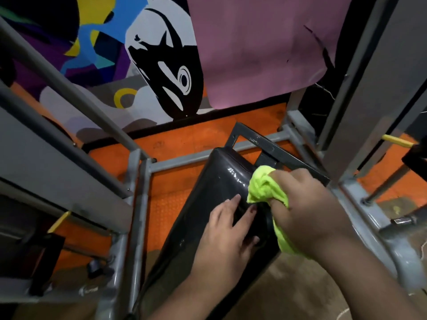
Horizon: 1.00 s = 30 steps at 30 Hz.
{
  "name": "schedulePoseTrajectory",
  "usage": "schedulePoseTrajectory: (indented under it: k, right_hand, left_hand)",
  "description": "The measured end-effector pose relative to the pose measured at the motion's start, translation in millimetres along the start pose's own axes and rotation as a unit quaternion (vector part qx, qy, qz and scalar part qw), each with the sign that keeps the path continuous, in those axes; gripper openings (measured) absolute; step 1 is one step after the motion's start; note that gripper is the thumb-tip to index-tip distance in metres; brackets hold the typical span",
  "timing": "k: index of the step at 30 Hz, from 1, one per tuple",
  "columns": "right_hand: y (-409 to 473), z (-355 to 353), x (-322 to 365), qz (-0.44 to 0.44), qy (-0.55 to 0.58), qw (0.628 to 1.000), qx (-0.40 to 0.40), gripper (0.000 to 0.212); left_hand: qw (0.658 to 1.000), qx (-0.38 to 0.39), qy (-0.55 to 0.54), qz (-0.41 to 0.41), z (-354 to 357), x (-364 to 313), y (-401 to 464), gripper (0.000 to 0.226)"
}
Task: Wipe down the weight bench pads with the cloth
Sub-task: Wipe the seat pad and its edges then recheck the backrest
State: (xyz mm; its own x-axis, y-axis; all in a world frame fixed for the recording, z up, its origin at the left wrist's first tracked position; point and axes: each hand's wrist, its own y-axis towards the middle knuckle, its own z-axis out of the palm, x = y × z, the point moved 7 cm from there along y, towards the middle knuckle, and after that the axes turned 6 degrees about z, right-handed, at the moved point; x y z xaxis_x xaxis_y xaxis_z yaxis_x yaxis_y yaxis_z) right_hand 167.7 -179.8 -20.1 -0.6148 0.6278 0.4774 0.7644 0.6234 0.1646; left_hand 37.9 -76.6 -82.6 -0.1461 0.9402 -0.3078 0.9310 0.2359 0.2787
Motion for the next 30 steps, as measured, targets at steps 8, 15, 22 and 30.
schedulePoseTrajectory:
  k: [8, 15, 22, 30]
  right_hand:
    - [59, 17, 33, -0.015, -0.034, 0.997, 0.062, 0.038]
    - [89, 38, 59, -0.049, -0.071, 0.995, 0.059, 0.045]
    - [122, 52, 79, -0.053, -0.080, 0.993, 0.070, 0.044]
    - [148, 69, 104, -0.081, -0.125, 0.984, 0.094, 0.039]
  left_hand:
    - [0.993, 0.023, -0.053, -0.099, -15, 40, 2, 0.069]
    - [0.975, 0.045, -0.121, -0.181, -8, 79, -10, 0.076]
    - [0.968, 0.060, -0.154, -0.187, 5, 90, -25, 0.080]
    - [0.959, 0.065, -0.164, -0.220, 7, 118, -39, 0.085]
